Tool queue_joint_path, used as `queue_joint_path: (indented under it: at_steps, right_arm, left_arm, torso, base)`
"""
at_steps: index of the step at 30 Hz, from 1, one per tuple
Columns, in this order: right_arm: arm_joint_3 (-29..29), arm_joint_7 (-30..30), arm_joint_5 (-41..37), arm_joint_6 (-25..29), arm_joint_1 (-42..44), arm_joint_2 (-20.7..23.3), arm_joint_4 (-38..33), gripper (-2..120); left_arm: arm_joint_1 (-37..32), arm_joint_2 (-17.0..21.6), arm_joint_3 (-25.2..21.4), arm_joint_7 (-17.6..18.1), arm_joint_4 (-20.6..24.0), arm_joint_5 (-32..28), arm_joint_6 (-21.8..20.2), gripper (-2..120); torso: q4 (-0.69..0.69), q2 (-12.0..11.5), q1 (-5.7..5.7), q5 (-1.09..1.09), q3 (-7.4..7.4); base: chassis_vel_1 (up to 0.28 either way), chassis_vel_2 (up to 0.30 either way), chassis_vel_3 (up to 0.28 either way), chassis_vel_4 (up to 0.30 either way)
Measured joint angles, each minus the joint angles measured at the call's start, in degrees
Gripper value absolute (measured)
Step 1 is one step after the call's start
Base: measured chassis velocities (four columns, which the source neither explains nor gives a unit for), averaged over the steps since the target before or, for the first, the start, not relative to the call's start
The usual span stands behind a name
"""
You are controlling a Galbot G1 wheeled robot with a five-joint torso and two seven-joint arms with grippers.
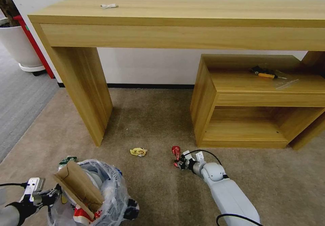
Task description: Pick up the trash bin and place the garbage on the floor into it.
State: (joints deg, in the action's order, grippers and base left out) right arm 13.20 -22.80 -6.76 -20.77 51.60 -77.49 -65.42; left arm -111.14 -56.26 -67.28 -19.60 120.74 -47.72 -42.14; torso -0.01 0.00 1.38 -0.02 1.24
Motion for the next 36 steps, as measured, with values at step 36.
queue_joint_path:
  at_steps: [36]
  right_arm:
    - [-7.99, 1.05, -22.85, -8.49, -7.67, 12.69, -40.52, 14]
  left_arm:
    - [37.81, 15.14, 33.98, 18.39, -8.14, -12.76, 0.0, 0]
  torso:
    - [0.01, 0.0, 0.0, 0.0, 0.01]
  base:
    - [0.0, 0.0, 0.0, 0.0]
